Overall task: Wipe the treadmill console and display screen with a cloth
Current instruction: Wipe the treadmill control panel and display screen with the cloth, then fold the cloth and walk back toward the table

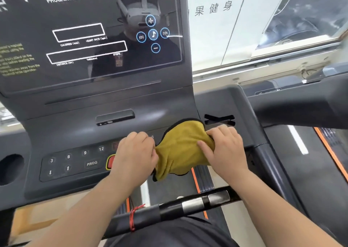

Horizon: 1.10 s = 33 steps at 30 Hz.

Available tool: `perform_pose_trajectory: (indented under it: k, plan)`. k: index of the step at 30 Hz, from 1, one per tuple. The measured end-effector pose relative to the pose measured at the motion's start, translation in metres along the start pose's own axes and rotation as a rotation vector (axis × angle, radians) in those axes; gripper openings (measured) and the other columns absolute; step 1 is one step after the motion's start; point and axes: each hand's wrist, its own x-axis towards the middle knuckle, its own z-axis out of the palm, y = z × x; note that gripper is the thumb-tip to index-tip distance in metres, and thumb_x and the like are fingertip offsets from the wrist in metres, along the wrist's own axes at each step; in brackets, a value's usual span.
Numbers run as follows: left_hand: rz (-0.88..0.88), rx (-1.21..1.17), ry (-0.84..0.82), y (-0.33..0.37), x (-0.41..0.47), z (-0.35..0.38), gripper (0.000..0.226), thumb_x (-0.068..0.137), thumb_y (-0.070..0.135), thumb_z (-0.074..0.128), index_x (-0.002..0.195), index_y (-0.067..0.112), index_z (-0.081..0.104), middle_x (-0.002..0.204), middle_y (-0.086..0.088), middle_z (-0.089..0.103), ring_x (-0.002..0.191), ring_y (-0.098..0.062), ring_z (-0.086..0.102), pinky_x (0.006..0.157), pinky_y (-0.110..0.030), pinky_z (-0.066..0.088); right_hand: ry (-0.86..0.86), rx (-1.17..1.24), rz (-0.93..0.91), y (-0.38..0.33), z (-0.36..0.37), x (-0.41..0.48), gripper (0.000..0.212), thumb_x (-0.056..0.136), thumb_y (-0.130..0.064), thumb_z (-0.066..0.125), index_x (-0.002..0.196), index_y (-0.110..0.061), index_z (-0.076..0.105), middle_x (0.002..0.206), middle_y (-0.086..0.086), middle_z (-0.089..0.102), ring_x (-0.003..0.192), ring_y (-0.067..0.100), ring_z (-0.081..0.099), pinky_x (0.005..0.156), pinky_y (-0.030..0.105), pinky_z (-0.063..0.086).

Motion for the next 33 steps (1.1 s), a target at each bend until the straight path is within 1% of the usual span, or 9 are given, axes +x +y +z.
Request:
perform_pose_trajectory:
  k: [5,8,13,16,22,25,26,28,33]
  plan:
    - [0.040,-0.269,0.021,0.005,-0.005,-0.023,0.013,0.075,0.026,0.032,0.067,0.022,0.041,0.062,0.004,0.047,0.064,-0.026,0.045,0.058,-0.037,0.041,0.023,0.188,0.024,-0.010,-0.012,-0.021,0.025,0.097,-0.041,0.048,0.088,-0.019,0.054,0.079,-0.008,0.053,0.075,0.021,0.052,0.066,0.042,0.047]
    - [-0.067,-0.573,-0.036,0.005,-0.006,-0.038,0.014,0.074,0.025,0.033,0.068,0.019,0.044,0.063,-0.003,0.049,0.065,-0.021,0.046,0.058,-0.035,0.035,0.012,0.414,0.098,-0.018,-0.034,-0.035,0.020,0.102,-0.036,0.054,0.090,-0.020,0.050,0.060,-0.012,0.047,0.055,0.013,0.047,0.052,0.027,0.038]
    - [-0.334,-1.134,-0.272,0.007,-0.003,-0.054,0.016,0.088,0.008,0.046,0.072,0.008,0.049,0.064,-0.002,0.045,0.059,-0.019,0.047,0.052,-0.010,0.039,0.042,0.508,0.276,-0.044,-0.074,-0.061,0.016,0.103,-0.029,0.059,0.090,-0.020,0.054,0.061,-0.002,0.056,0.054,0.010,0.049,0.050,0.022,0.037]
    - [-0.499,-1.492,-0.513,0.010,-0.011,-0.063,0.017,0.088,0.008,0.053,0.085,-0.006,0.062,0.073,-0.017,0.051,0.061,-0.029,0.054,0.062,-0.037,0.051,0.025,0.683,0.473,-0.067,-0.091,-0.080,0.014,0.098,-0.019,0.068,0.088,-0.018,0.058,0.063,0.006,0.060,0.054,0.008,0.049,0.051,0.018,0.039]
    - [-0.395,-1.504,-0.956,0.010,-0.026,-0.052,0.018,0.097,0.031,0.057,0.100,0.015,0.064,0.075,-0.012,0.051,0.062,-0.025,0.043,0.059,-0.032,0.043,0.198,0.917,0.777,-0.104,-0.120,-0.140,0.017,0.093,-0.008,0.074,0.104,-0.017,0.064,0.085,0.018,0.076,0.074,0.025,0.069,0.067,0.036,0.054]
    - [-0.206,-1.455,-1.202,0.023,-0.045,-0.042,0.043,0.077,0.024,0.078,0.116,0.014,0.064,0.092,-0.019,0.068,0.082,-0.036,0.055,0.082,-0.054,0.056,0.324,0.830,0.871,-0.114,-0.137,-0.180,0.022,0.094,-0.002,0.070,0.109,-0.016,0.064,0.090,0.020,0.076,0.078,0.023,0.071,0.071,0.034,0.057]
    - [-0.176,-1.438,-1.232,0.030,-0.052,-0.038,0.057,0.071,0.015,0.078,0.125,0.019,0.061,0.103,-0.020,0.073,0.090,-0.038,0.058,0.089,-0.057,0.054,0.359,0.806,0.910,-0.114,-0.141,-0.194,0.021,0.095,-0.002,0.069,0.108,-0.018,0.065,0.090,0.018,0.076,0.078,0.021,0.071,0.069,0.032,0.058]
    - [-0.152,-1.443,-1.217,0.050,-0.074,-0.030,0.066,0.072,-0.005,0.072,0.130,0.023,0.059,0.105,-0.015,0.074,0.083,-0.033,0.066,0.075,-0.043,0.058,0.462,0.769,1.010,-0.114,-0.151,-0.233,0.020,0.096,-0.004,0.067,0.102,-0.023,0.068,0.090,0.011,0.077,0.078,0.016,0.071,0.064,0.029,0.056]
    - [-0.134,-1.458,-1.245,0.094,-0.132,-0.008,0.037,0.085,-0.017,0.048,0.109,0.001,0.070,0.099,-0.020,0.078,0.080,-0.027,0.078,0.064,-0.033,0.063,0.653,0.602,1.230,-0.112,-0.158,-0.336,0.033,0.096,-0.007,0.065,0.086,-0.037,0.073,0.101,0.002,0.072,0.085,0.009,0.063,0.072,0.029,0.044]
